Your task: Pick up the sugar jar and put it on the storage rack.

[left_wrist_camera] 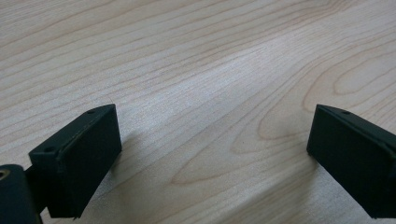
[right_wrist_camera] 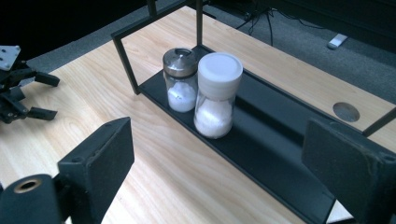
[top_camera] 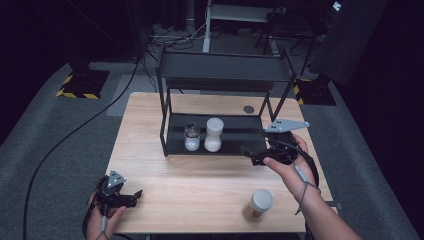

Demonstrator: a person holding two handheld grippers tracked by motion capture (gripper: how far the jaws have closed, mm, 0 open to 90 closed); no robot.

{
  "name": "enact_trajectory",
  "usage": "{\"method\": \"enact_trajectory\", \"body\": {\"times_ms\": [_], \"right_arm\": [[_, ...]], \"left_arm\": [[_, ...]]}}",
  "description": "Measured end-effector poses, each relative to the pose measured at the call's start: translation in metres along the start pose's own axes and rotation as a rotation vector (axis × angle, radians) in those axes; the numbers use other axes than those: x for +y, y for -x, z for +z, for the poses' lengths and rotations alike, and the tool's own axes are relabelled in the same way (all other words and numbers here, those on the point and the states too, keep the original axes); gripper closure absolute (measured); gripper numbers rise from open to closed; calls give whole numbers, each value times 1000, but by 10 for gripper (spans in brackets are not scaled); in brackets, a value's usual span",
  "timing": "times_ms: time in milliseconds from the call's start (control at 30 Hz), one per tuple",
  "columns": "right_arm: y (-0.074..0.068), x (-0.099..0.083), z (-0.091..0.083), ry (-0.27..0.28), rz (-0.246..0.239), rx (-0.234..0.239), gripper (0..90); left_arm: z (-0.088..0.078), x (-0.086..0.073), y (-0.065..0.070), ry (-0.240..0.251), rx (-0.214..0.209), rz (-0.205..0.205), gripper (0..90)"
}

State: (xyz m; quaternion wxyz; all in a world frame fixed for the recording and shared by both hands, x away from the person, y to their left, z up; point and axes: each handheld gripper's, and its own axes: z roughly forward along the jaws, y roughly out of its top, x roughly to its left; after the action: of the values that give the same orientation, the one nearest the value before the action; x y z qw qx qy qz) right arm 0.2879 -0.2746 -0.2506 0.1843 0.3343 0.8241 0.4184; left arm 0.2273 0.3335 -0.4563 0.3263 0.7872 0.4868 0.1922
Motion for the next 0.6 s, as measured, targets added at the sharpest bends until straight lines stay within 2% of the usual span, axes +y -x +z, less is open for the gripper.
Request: {"method": "enact_trajectory", "body": {"times_ms": [600], "right_arm": [[-7, -40, -30, 6, 46, 3, 55]], "left_arm": [[0, 0, 0, 0, 0, 0, 25]]}}
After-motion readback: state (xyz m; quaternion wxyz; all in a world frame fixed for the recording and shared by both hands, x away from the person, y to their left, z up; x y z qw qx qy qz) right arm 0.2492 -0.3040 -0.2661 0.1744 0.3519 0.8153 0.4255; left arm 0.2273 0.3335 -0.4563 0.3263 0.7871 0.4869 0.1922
